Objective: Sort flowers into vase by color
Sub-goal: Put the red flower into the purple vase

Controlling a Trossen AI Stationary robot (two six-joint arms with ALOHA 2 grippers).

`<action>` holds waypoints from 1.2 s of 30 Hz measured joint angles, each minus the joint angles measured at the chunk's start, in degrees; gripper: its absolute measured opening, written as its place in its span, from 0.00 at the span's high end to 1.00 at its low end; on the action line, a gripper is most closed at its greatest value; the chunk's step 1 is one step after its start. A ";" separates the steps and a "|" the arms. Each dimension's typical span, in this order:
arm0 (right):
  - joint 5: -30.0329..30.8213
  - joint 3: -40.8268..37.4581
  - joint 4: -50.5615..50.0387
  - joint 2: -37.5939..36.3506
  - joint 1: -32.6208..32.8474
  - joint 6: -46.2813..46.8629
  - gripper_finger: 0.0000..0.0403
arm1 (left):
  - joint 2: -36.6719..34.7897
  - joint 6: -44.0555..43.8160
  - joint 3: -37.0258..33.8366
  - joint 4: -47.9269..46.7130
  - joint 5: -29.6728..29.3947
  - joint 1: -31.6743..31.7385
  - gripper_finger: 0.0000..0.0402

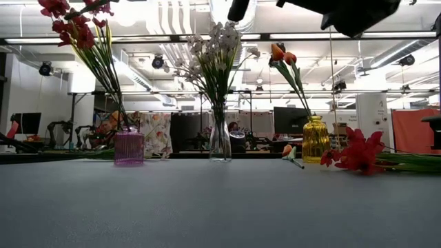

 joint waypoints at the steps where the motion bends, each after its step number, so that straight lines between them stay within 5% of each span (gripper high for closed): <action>1: 0.02 0.37 -0.87 0.00 0.00 -0.21 0.59 | 0.00 -0.01 0.00 0.04 -0.01 0.08 1.00; 7: 0.05 0.76 -1.49 0.00 0.00 -0.90 0.72 | -0.12 0.05 0.00 2.01 0.05 0.18 0.94; 16: 0.08 0.68 -3.14 -0.75 0.00 -2.12 0.91 | -1.96 0.10 0.00 -0.37 -2.27 -0.39 0.64; 20: 0.85 1.99 -12.27 -3.83 -0.25 -4.00 0.94 | -4.26 -0.35 -0.02 -5.26 -4.79 -2.05 0.56; 29: 4.02 15.43 -52.12 -8.91 -4.58 -5.17 0.94 | -11.69 -2.65 0.00 -11.22 -4.58 -6.14 0.58; 36: -0.29 20.75 -53.31 -5.58 -12.50 -9.26 0.94 | -18.47 6.48 1.36 -11.19 -4.65 -7.03 0.63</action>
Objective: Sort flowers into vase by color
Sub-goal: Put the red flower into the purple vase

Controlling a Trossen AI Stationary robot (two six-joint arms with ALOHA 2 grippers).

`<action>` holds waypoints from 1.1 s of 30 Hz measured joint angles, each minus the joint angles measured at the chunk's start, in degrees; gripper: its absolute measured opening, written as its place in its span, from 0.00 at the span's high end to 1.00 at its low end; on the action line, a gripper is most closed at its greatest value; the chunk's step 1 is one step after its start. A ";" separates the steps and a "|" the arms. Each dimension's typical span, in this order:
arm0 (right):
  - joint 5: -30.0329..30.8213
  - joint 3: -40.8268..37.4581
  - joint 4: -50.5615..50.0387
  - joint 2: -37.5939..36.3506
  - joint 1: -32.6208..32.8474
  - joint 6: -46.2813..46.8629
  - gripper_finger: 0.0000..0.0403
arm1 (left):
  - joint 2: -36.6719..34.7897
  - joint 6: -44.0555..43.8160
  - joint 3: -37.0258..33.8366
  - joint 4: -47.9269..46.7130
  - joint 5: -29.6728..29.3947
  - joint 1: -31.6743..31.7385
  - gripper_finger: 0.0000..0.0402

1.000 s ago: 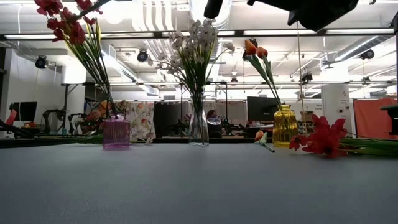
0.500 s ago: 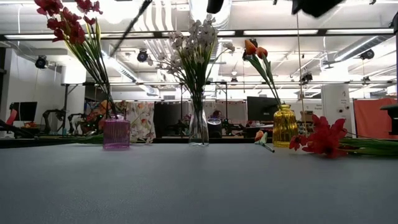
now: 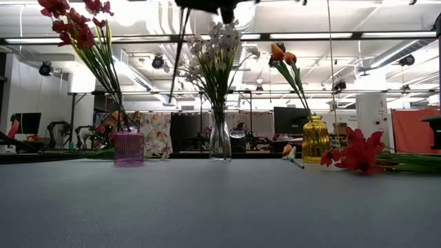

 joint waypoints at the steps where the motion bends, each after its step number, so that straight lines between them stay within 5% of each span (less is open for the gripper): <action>1: -1.43 0.49 1.01 0.78 -1.24 -0.14 0.94 | -0.84 1.95 0.27 -0.27 -0.11 -0.50 0.63; 9: -8.01 9.64 3.58 9.55 -7.10 2.21 0.94 | -5.23 23.85 4.77 -0.64 -13.70 -3.95 0.66; 14: -8.24 15.80 3.43 15.18 -8.35 -1.15 0.94 | -7.68 34.10 5.07 -1.29 -14.53 -4.01 0.66; 33: -8.17 22.67 3.52 22.23 -11.11 -4.28 0.94 | -10.80 34.69 3.52 -3.89 -20.01 -4.05 0.66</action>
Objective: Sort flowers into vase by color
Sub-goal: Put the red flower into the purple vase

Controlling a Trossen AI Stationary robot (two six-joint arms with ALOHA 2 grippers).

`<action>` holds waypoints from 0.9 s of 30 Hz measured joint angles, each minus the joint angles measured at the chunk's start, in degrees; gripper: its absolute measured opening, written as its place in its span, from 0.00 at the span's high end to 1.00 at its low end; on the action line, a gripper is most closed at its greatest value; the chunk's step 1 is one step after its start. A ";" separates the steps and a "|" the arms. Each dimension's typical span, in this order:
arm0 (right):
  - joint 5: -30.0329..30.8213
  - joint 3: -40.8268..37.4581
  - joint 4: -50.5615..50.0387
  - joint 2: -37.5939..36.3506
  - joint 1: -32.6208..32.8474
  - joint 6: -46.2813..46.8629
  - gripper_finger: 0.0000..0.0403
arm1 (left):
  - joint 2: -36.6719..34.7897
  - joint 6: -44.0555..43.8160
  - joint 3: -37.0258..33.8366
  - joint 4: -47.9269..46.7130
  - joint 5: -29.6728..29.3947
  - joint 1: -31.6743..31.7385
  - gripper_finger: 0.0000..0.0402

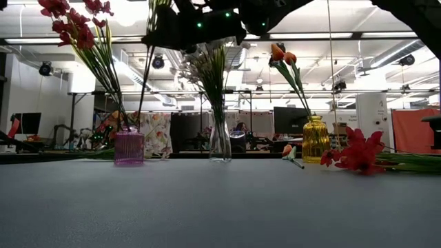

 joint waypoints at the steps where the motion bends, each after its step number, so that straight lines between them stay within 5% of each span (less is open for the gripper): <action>1: 0.00 -0.02 -0.09 0.00 0.00 0.37 0.94 | -0.01 0.00 0.00 -0.10 -0.01 0.00 0.66; 27: 0.09 0.04 1.94 2.93 0.26 1.71 0.94 | 0.02 -0.47 -0.04 -0.25 0.03 0.00 0.66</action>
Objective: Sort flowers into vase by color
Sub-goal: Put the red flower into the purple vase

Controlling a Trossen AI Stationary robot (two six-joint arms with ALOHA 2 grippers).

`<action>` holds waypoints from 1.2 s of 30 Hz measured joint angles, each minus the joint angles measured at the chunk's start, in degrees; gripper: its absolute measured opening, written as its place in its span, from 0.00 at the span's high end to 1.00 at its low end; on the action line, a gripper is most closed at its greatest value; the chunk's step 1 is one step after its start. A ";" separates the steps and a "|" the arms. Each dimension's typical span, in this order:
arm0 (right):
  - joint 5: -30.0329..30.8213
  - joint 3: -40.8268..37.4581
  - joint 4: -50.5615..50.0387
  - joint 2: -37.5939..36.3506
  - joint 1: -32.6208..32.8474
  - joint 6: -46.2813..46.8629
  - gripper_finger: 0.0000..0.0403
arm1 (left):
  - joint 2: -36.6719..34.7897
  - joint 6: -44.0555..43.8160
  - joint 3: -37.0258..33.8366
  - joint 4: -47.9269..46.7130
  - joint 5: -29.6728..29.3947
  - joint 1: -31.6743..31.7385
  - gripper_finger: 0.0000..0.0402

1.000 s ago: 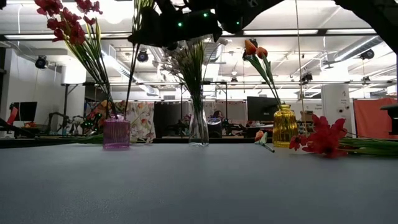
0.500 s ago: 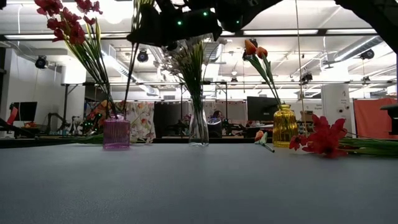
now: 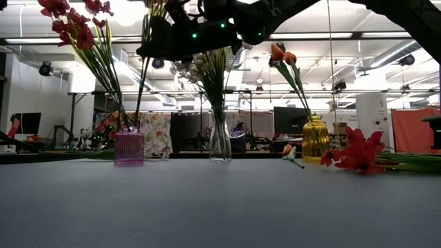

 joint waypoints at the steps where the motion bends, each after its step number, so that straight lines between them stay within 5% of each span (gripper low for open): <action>1: 0.04 0.00 0.04 0.00 0.00 0.04 0.94 | 0.00 0.00 -0.02 0.00 0.00 0.00 0.66; 13: -0.05 0.00 0.11 1.44 0.02 0.96 0.92 | 0.02 -0.02 -0.02 0.02 0.00 0.00 0.66; 36: -0.05 0.00 -3.68 0.82 0.23 1.42 0.46 | 0.05 0.00 -0.02 0.02 0.02 -0.01 0.66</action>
